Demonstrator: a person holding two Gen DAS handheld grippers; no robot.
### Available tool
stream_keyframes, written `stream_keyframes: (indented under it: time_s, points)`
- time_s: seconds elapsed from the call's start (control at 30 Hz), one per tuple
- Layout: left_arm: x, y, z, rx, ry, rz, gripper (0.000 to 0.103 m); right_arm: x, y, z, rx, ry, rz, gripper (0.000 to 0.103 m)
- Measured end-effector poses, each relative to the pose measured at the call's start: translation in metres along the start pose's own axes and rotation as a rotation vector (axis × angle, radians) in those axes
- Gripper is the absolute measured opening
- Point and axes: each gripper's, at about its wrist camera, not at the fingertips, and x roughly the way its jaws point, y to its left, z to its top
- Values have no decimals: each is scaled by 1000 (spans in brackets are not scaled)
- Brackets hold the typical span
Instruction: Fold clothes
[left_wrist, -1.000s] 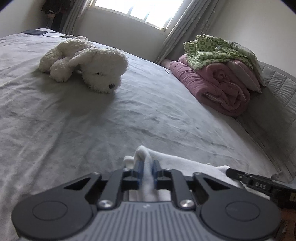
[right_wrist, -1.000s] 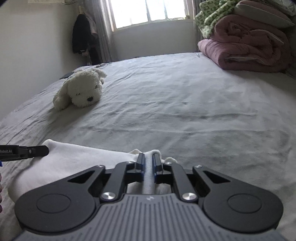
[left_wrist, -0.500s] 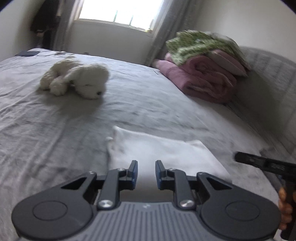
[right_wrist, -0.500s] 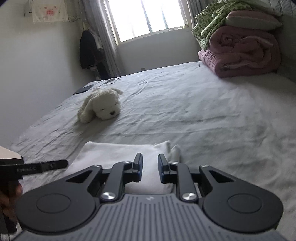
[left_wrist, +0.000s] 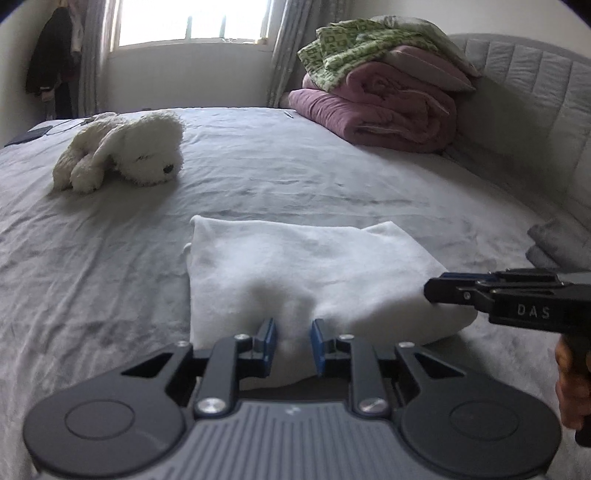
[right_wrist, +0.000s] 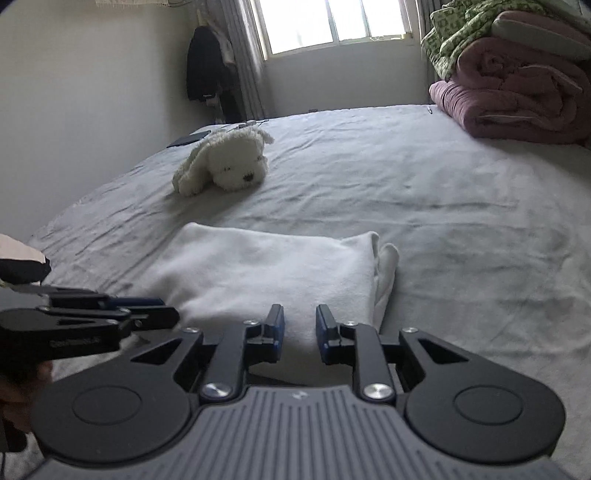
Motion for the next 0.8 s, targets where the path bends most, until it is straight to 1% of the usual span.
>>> stream_keyframes:
  time_s: [0.1,0.33,0.5,0.67,0.73,0.8]
  points:
    - [0,1,-2,15,-2,-8,22,1,-3,-1,-2,-4,2,27]
    - [0,13,2,-33,-6,-58,22,4,-6,-7,10,19,-4,28]
    - [3,14,4,-10,-8,-73,22,1,-2,-10,-8,42,-35,29]
    - [8,13,2,11,11,-68,22,5,-1,-14,-29,42,-51,30]
    - [5,15,4,-2,0,-76,22,5,0,-14,-29,40,-54,30]
    - [1,11,5,27,-29,-72,23,3,1,-12,-25,33,-55,30]
